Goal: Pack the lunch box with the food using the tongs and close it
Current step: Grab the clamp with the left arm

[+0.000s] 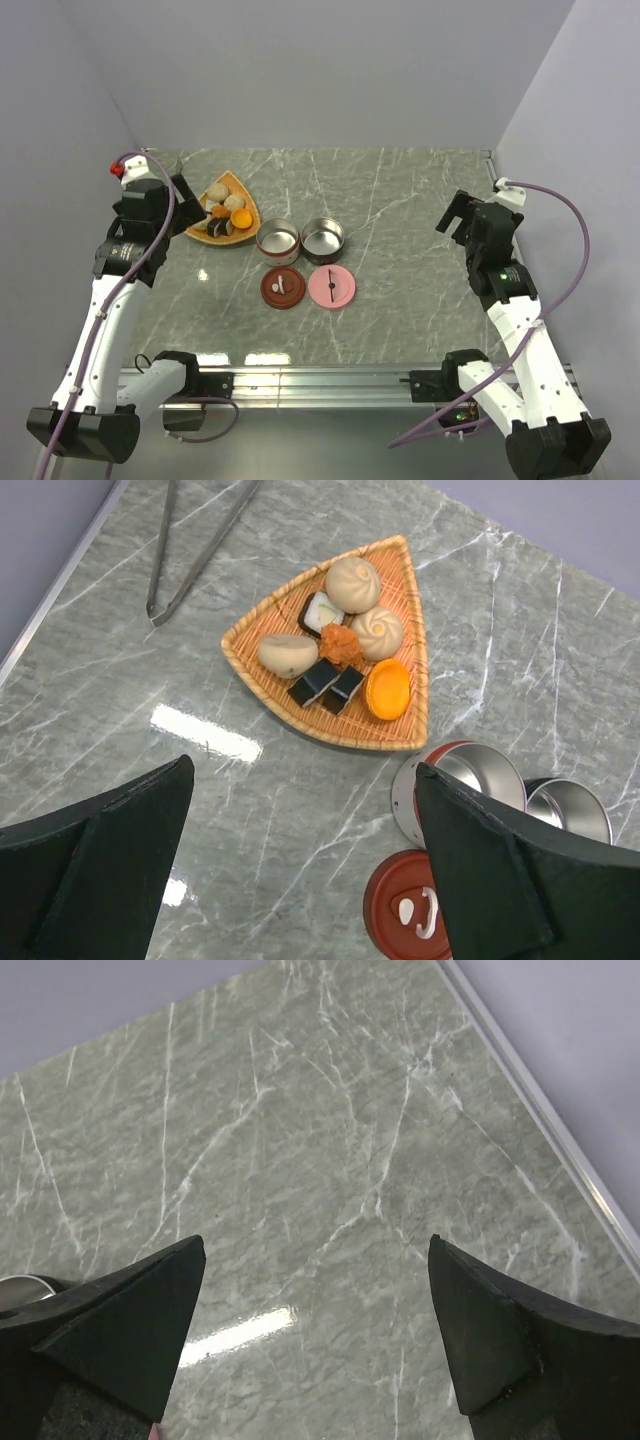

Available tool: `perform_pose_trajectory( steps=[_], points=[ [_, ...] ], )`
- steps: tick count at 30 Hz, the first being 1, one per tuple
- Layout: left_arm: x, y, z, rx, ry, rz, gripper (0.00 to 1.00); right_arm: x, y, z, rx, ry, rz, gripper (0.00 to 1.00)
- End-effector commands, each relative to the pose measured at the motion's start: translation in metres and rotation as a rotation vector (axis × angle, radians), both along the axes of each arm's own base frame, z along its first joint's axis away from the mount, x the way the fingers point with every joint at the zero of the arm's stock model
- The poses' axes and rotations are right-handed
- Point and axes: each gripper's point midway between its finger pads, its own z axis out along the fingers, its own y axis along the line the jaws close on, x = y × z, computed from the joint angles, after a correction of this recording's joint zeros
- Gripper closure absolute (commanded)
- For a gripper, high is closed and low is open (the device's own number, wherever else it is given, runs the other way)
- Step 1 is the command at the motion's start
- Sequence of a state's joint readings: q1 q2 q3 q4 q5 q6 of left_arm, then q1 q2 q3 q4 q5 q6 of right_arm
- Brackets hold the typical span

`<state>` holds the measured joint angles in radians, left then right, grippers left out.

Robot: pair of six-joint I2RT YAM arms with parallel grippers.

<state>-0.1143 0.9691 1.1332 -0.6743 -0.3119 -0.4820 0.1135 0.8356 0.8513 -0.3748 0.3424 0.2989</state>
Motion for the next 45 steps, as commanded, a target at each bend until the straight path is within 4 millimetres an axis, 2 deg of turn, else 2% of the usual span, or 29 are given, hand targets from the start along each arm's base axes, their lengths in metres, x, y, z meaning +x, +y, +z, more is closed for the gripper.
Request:
perform_pose_trajectory(
  steps=[1,4,6,8,9,10,14,15,16,19,20,21,26,28,32,38,45],
  points=[
    [0.006,0.004,0.011,0.027,-0.049,0.0,0.01,0.006,0.005,0.023,0.018,-0.065,0.014,0.01],
    [0.008,0.015,-0.004,0.059,-0.015,0.043,0.01,0.006,0.007,0.021,0.021,-0.058,0.024,0.01],
    [0.018,0.02,-0.023,0.06,0.04,0.03,0.03,0.006,0.007,0.021,0.024,-0.059,0.026,0.01],
    [0.029,0.032,-0.028,0.091,0.037,0.054,0.05,0.005,0.007,0.024,0.027,-0.066,0.027,0.01],
    [0.034,0.037,-0.04,0.106,0.057,0.06,0.05,0.004,0.007,0.025,0.03,-0.071,0.025,0.01],
    [0.04,0.04,-0.041,0.116,0.042,0.06,0.04,0.004,0.008,0.026,0.033,-0.073,0.029,0.01],
    [0.068,0.077,-0.063,0.126,0.048,0.072,0.05,0.003,0.013,0.027,0.047,-0.075,0.051,0.01],
    [0.08,0.086,-0.073,0.115,0.058,0.073,0.05,0.003,0.013,0.028,0.048,-0.073,0.054,0.01],
    [0.083,0.104,-0.078,0.111,0.066,0.103,0.07,0.003,0.014,0.027,0.051,-0.07,0.058,0.01],
    [0.104,0.126,-0.084,0.138,0.063,0.103,0.07,0.003,0.016,0.029,0.056,-0.065,0.07,0.01],
    [0.112,0.126,-0.095,0.128,0.087,0.07,0.07,0.003,0.016,0.03,0.057,-0.063,0.072,0.01],
    [0.122,0.129,-0.089,0.133,0.074,0.058,0.01,0.003,0.016,0.029,0.056,-0.059,0.07,0.01],
    [0.15,0.15,-0.121,0.111,0.116,0.027,0.01,0.004,0.015,0.029,0.056,-0.053,0.058,0.01],
    [0.157,0.157,-0.121,0.136,0.1,0.035,0.01,0.004,0.015,0.03,0.058,-0.055,0.058,0.01],
    [0.168,0.171,-0.139,0.142,0.141,0.032,0.01,0.004,0.013,0.03,0.062,-0.05,0.043,0.01],
    [0.188,0.171,-0.165,0.1,0.178,-0.024,0.01,0.008,0.011,0.031,0.061,-0.041,0.023,0.01],
    [0.193,0.175,-0.185,0.116,0.219,-0.043,0.01,0.015,0.012,0.024,0.078,-0.016,0.014,0.01]
  ],
)
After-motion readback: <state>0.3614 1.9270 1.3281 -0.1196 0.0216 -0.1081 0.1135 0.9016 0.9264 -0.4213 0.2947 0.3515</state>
